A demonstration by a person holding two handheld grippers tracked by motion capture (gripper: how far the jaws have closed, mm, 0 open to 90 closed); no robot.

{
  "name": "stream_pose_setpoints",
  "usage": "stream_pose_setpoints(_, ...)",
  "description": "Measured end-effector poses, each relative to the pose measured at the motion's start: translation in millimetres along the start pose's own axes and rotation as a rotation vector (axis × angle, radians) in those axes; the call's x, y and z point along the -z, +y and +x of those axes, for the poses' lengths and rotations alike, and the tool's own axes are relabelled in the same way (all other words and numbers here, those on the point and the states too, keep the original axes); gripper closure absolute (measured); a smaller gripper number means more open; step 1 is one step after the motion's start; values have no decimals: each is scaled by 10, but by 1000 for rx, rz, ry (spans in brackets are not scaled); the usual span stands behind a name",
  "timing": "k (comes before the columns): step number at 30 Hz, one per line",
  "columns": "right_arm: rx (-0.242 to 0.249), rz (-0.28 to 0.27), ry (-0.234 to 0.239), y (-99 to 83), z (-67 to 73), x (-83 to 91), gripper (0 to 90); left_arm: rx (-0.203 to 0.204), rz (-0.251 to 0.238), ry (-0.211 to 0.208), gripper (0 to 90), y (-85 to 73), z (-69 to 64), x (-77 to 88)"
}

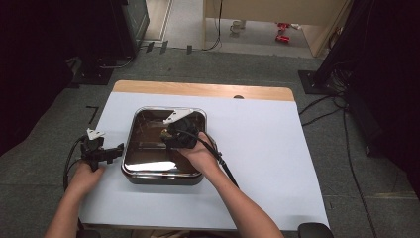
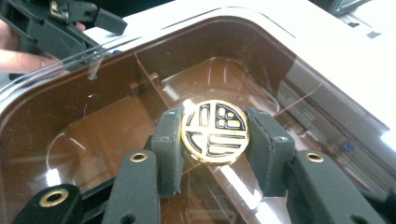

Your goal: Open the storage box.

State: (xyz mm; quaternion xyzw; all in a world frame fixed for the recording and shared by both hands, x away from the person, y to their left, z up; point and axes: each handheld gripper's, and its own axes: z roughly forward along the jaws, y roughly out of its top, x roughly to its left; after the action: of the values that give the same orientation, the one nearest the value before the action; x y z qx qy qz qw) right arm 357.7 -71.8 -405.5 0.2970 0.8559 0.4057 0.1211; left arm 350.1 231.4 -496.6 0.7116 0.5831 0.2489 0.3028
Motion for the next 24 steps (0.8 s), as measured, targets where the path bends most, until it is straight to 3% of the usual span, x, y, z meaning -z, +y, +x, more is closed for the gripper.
stream_pose_setpoints(7, -1, -14, -8, 46, -57, 155, 588, -1, 1, 0, 120, 1, 1, 1)
stream_pose_setpoints(16, -7, -5, -28, -28, -202, 352, 587, -3, 1, 0, 120, 1, 2, 1)
stream_pose_setpoints(24, -57, -15, -50, -184, -394, 554, 588, -2, 1, 0, 120, 1, 1, 0)
